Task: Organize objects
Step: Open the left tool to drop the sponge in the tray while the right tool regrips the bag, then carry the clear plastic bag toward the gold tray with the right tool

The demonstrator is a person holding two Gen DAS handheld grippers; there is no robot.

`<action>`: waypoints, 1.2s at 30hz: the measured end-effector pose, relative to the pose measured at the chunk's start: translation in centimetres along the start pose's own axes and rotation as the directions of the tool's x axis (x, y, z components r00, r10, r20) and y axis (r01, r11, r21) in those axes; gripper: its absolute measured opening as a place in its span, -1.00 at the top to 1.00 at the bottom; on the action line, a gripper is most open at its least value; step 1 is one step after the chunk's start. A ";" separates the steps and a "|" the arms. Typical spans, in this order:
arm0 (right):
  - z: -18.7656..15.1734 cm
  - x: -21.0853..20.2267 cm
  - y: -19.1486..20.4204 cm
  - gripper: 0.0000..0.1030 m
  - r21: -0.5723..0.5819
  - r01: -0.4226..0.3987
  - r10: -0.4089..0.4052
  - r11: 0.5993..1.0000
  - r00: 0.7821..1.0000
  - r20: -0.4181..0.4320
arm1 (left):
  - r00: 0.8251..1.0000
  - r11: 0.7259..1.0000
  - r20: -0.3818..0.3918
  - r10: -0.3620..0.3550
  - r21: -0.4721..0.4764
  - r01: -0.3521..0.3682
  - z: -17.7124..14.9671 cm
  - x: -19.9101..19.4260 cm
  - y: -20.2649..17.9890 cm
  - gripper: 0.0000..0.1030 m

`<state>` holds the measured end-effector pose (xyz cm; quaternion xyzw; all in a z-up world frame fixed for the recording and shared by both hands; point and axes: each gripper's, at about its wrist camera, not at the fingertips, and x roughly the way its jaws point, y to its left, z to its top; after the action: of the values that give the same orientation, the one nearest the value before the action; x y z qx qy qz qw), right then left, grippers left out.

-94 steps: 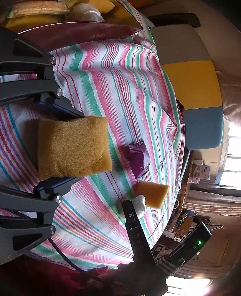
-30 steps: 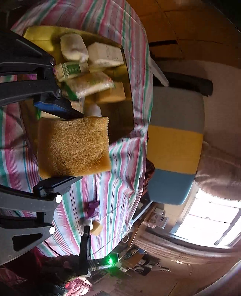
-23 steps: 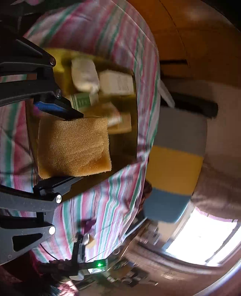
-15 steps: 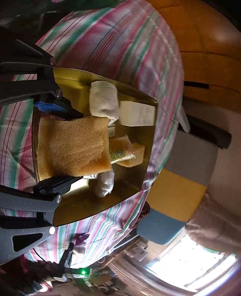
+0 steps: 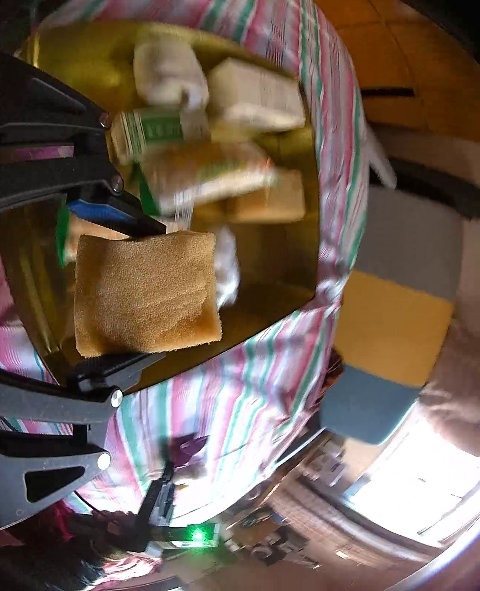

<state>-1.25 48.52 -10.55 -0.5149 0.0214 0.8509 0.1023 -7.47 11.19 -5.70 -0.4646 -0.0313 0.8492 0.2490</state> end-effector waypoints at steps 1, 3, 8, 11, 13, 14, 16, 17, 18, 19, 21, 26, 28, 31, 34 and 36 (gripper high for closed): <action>0.0 0.0 0.0 0.32 0.002 0.000 0.000 1.000 1.000 0.000 | 1.000 1.000 -0.012 0.014 0.001 -0.014 0.0 0.6 -0.2 -0.14; 0.1 0.1 0.0 0.31 0.002 0.000 0.000 1.000 1.000 0.000 | 1.000 1.000 -0.028 -0.003 0.011 0.003 -0.1 1.4 -0.5 -0.27; 0.1 0.2 -0.2 0.25 0.008 -0.008 0.008 1.000 1.000 0.003 | 0.999 0.998 -0.028 0.038 0.044 -0.036 -0.7 1.7 -0.9 -0.49; 0.1 0.2 -0.1 0.09 0.011 -0.020 0.020 1.000 1.000 0.005 | 0.999 0.998 -0.014 0.045 0.037 -0.044 -1.0 0.8 -0.5 -0.49; 0.1 0.0 -0.2 0.09 0.017 -0.024 0.024 1.000 1.000 0.010 | 0.998 0.998 0.011 0.057 0.036 -0.057 -1.1 -0.2 -0.3 -0.49; 0.2 -0.1 -0.2 0.09 0.022 -0.032 0.032 0.999 0.999 0.017 | 0.998 0.997 0.028 0.061 0.041 -0.062 -1.3 -0.9 -0.3 -0.49; 0.2 -0.2 -0.2 0.08 0.030 -0.043 0.043 0.999 0.999 0.029 | 0.995 0.996 0.060 0.077 0.050 -0.080 -1.6 -2.1 -0.3 -0.49; 0.3 -0.3 -0.1 0.08 0.029 -0.048 0.047 0.998 0.998 0.036 | 0.994 0.995 0.070 0.084 0.054 -0.087 -1.9 -2.7 -0.2 -0.49; 0.5 -0.2 0.0 0.08 0.027 -0.052 0.051 0.998 0.998 0.040 | 0.993 0.994 0.074 0.086 0.057 -0.091 -2.1 -3.2 -0.1 -0.49; 0.5 -0.1 0.1 0.08 0.026 -0.053 0.052 0.998 0.998 0.042 | 0.993 0.994 0.076 0.089 0.055 -0.093 -2.3 -3.6 -0.1 -0.49; 0.7 0.2 0.2 0.08 0.028 -0.050 0.049 0.998 0.998 0.039 | 0.992 0.994 0.078 0.094 0.042 -0.098 -2.7 -4.3 0.3 -0.49; 1.2 -0.4 -0.2 0.03 0.066 -0.074 0.069 0.995 0.995 0.077 | 0.991 0.993 0.069 0.114 0.008 -0.115 -3.7 -5.3 1.3 -0.49; 1.4 -0.3 -0.6 0.00 0.081 -0.076 0.069 0.994 0.994 0.084 | 0.990 0.992 0.071 0.125 0.007 -0.125 -3.8 -5.4 1.5 -0.49; 1.7 0.5 -0.7 0.01 0.076 -0.087 0.082 0.993 0.994 0.069 | 0.988 0.990 0.071 0.138 0.002 -0.138 -3.9 -5.5 1.5 -0.49; 2.0 1.4 -0.4 0.28 0.066 -0.090 0.086 0.994 0.995 0.051 | 0.987 0.990 0.071 0.144 0.002 -0.144 -4.0 -5.6 1.4 -0.49; 2.0 1.5 -0.3 0.28 0.061 -0.096 0.092 0.994 0.994 0.053 | 0.987 0.989 0.067 0.147 0.001 -0.147 -4.1 -5.5 1.4 -0.49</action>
<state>-3.64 49.36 -10.92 -0.4884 0.0702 0.8662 0.0789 -2.26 6.79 -4.17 -0.4363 -0.0026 0.8803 0.1861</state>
